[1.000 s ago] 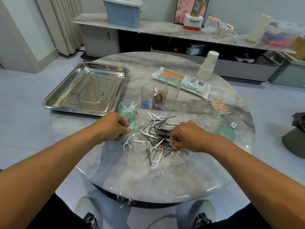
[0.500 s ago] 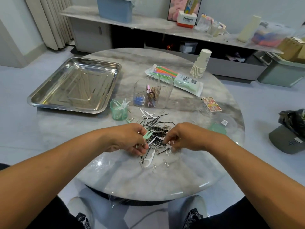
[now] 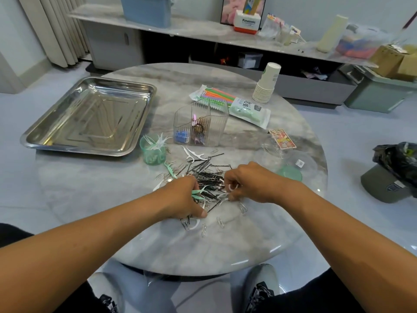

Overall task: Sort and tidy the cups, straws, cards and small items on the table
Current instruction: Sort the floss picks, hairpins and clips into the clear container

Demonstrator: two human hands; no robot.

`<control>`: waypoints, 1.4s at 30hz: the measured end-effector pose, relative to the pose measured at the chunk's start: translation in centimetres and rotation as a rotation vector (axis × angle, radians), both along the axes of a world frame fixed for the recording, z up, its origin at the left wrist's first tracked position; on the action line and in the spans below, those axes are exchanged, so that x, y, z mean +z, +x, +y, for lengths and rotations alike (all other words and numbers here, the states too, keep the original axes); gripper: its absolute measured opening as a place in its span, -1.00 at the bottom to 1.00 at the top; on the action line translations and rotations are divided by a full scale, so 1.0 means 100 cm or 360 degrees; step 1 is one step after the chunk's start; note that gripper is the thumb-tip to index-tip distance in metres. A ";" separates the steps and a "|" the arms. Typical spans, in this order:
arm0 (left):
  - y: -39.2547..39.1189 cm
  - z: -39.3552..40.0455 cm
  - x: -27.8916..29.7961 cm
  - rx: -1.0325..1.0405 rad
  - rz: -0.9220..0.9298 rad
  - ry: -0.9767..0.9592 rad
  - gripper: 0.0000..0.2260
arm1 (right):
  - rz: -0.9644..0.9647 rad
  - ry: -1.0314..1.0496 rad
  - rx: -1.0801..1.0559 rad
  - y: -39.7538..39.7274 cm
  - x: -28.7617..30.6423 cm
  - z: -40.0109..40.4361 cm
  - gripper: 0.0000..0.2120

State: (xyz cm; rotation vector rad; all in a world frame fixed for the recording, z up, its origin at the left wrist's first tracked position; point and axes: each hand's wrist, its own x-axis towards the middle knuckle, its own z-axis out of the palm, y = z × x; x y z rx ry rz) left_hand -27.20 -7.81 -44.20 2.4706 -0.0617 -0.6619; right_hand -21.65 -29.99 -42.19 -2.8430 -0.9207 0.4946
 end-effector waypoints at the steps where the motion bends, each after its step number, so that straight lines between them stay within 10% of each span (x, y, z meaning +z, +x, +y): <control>1: -0.001 -0.003 -0.001 -0.0016 -0.0075 0.0073 -0.51 | -0.0002 0.0031 -0.0002 0.001 0.002 0.000 -0.82; 11: 0.010 -0.004 -0.001 -0.0309 -0.0412 0.0548 -0.83 | 0.0091 0.0150 -0.0126 0.008 0.013 0.005 -0.79; 30: 0.026 0.013 -0.003 -0.0478 -0.0686 0.0547 -0.88 | 0.0160 -0.0078 0.0010 -0.004 -0.004 0.010 -0.76; 42: 0.028 0.001 0.026 0.0757 0.0447 -0.1602 -0.93 | 0.0848 0.1715 -0.1102 0.003 0.015 0.039 -0.89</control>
